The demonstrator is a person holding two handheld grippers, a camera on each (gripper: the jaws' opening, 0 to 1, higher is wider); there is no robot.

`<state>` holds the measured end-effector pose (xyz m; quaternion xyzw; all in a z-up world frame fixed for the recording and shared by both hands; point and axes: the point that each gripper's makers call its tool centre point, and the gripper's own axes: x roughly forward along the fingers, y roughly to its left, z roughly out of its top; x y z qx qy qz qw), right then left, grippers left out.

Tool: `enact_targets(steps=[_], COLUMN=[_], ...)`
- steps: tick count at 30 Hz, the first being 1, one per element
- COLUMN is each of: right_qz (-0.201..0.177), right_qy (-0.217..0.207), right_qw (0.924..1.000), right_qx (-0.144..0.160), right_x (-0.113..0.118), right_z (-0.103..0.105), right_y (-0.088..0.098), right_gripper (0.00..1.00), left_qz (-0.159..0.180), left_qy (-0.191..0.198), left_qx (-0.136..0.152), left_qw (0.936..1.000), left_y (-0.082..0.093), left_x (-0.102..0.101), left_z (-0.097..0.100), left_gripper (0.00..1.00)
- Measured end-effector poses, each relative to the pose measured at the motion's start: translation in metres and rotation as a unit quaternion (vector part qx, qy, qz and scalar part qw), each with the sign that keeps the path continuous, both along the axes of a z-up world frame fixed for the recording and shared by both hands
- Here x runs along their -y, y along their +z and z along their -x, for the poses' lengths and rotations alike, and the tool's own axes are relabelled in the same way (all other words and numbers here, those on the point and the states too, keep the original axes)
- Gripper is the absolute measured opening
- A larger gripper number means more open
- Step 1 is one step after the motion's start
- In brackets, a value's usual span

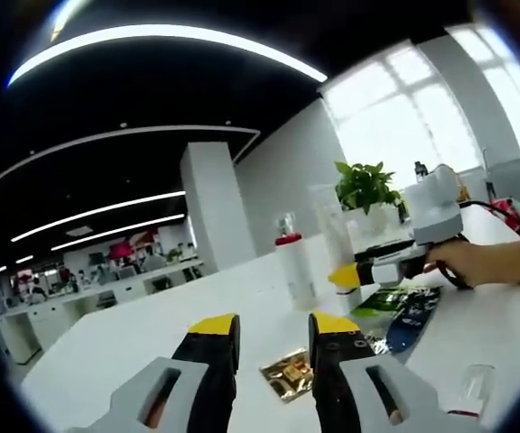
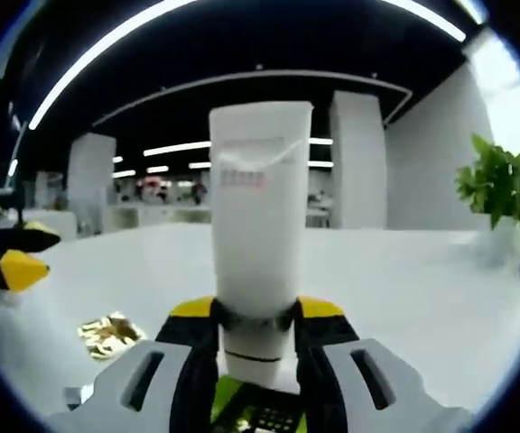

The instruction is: Arrange the skincare products in the storage area until every visible bottle or jar stands upright without overlapping.

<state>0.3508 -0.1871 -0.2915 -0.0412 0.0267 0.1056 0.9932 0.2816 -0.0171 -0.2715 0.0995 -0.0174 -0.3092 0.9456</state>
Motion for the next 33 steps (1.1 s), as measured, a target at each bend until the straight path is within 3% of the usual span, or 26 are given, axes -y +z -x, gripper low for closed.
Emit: enact_targets(steps=[7,16,18,24,30,33], right_qz=[-0.009,-0.029,-0.031,-0.045,-0.049,-0.060], right_qy=[0.002,-0.011,-0.020,-0.021,-0.042,-0.031], right_qw=[1.0000,0.9994,0.9983,0.9955,0.9882,0.9866], right_qx=[-0.003,0.017,0.046,0.081,0.139,0.149], right_x=[0.000,0.004,0.009,0.014,0.024,0.021], right_z=[0.003,0.013,0.019,0.033,0.050,0.056], right_y=[0.001,0.022,0.039,0.064,0.093,0.098], right_gripper=[0.32,0.63,0.66,0.55,0.43,0.30], left_qz=[0.005,0.013,0.018,0.078,0.084,0.083], left_qy=[0.005,0.015,0.020,0.025,0.035,0.032], left_qx=[0.001,0.012,0.016,-0.015,-0.029,-0.028], left_qw=[1.0000,0.9997,0.9995,0.9965,0.9954,0.9956], left_y=[0.002,0.009,0.012,0.017,0.012,0.013], left_x=[-0.004,-0.008,-0.010,-0.023,-0.030,-0.029], left_z=[-0.001,-0.003,-0.003,-0.009,-0.012,-0.012], left_gripper=[0.32,0.34,0.35,0.37,0.37,0.37])
